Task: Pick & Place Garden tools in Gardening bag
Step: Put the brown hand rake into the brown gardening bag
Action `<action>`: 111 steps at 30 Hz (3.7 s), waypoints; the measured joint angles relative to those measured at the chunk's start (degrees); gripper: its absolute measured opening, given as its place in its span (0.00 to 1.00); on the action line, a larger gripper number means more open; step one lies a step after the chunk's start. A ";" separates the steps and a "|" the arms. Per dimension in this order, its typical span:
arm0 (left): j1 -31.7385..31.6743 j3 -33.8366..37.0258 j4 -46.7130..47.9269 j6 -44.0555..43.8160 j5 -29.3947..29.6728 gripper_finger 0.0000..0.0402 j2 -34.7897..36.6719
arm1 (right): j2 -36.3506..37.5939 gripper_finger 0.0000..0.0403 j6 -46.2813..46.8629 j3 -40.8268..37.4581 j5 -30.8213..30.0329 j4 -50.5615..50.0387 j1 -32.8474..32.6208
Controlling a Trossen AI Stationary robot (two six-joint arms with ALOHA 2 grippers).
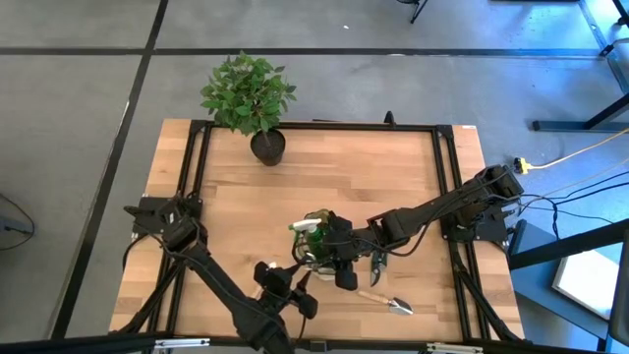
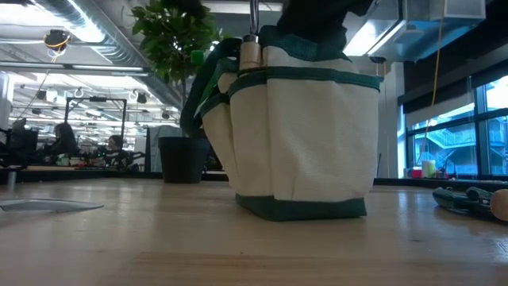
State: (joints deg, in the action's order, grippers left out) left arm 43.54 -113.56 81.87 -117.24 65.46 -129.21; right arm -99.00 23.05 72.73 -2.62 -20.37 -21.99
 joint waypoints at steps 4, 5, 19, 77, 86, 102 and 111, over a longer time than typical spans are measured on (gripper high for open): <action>0.34 0.00 -0.12 -0.06 -0.68 0.38 0.00 | -0.05 0.30 -1.23 0.00 3.62 0.02 0.01; 0.34 0.00 -0.49 -0.08 0.19 0.38 0.00 | -0.35 0.31 -1.51 0.00 4.21 0.20 0.03; -1.43 0.00 -4.61 2.96 2.04 0.38 0.00 | -3.05 0.33 -2.00 -0.02 4.57 -0.42 -0.14; -6.57 0.70 -12.30 12.68 -10.75 0.02 0.46 | -2.91 0.01 1.98 -0.02 2.99 0.43 -0.14; -6.94 0.70 -14.19 13.24 -10.76 0.02 -1.05 | -2.93 0.00 1.79 -0.07 2.85 0.93 -0.16; -7.02 0.69 -15.29 13.61 -9.34 0.02 -2.66 | -2.93 0.00 1.79 -0.11 2.43 1.04 -0.21; -6.58 0.94 -15.28 17.58 -9.80 0.21 -2.28 | -2.93 0.00 1.85 -0.09 2.43 0.97 -0.25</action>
State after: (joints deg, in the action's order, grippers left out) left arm 36.96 -112.62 66.59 -99.66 55.66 -131.49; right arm -101.93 24.91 72.64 -0.19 -19.39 -22.24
